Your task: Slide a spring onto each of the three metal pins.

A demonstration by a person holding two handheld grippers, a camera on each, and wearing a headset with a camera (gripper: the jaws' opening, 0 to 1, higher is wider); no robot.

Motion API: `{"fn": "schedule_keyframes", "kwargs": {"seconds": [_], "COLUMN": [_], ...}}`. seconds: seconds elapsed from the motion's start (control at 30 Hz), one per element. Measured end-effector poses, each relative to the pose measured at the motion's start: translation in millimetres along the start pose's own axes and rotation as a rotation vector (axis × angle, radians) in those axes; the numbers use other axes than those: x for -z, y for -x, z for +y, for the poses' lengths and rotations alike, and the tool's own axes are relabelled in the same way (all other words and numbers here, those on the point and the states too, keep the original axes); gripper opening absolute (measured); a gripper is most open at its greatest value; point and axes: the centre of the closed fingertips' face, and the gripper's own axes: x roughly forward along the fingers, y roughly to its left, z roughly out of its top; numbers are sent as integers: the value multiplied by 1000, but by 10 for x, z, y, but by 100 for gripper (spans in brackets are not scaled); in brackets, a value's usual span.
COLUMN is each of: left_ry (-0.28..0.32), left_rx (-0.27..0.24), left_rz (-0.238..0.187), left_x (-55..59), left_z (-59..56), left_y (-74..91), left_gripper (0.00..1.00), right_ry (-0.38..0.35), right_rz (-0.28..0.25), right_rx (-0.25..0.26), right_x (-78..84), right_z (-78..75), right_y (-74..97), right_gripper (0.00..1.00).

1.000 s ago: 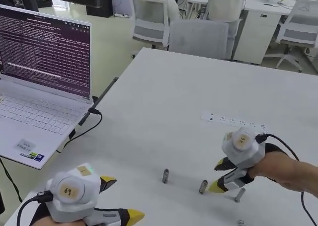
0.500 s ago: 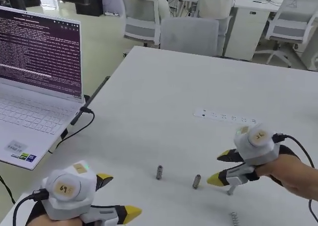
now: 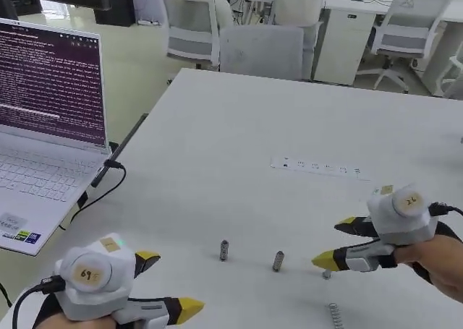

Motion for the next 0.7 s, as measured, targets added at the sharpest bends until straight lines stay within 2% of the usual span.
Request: {"fn": "schedule_keyframes", "kwargs": {"seconds": [0.43,0.7], "left_ry": [-11,-14], "left_rx": [16,19], "left_rz": [3,6], "left_x": [-33,-43], "left_z": [-40,-32], "left_y": [-63,-80], "left_gripper": [67,67], "right_ry": [-93,-137], "right_rz": [-64,-72], "right_rx": [80,105], "right_x": [236,406], "right_z": [-57,2], "right_y": [349,478], "right_gripper": [66,68]}}
